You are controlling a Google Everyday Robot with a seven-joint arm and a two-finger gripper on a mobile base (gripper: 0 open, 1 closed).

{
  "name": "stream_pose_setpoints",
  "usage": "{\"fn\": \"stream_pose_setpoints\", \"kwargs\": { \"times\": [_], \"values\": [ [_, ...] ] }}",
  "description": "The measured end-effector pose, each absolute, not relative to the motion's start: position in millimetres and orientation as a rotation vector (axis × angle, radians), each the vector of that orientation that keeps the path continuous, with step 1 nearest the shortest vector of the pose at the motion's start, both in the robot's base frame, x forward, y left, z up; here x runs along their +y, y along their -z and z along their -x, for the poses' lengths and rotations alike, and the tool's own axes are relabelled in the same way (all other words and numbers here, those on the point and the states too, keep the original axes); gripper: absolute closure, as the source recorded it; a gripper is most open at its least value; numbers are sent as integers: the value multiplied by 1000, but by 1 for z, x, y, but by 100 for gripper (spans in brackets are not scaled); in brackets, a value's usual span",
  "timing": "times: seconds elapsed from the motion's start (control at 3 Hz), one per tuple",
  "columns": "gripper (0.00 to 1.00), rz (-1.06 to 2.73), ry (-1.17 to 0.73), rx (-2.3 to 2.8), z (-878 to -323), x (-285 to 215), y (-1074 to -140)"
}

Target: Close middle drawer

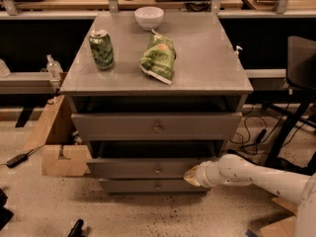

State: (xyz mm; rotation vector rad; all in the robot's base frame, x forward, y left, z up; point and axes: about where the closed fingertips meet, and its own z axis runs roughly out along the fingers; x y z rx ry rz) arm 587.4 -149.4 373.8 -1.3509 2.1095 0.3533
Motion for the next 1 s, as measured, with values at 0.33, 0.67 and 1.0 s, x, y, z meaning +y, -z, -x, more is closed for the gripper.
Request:
{"fn": "stream_pose_setpoints", "kwargs": {
  "times": [0.33, 0.67, 1.0],
  "values": [
    [100, 1351, -340, 2113, -615, -152, -375],
    [100, 1351, -325, 2119, -642, -155, -376],
    [100, 1351, -325, 2119, -637, -158, -376]
  ]
}}
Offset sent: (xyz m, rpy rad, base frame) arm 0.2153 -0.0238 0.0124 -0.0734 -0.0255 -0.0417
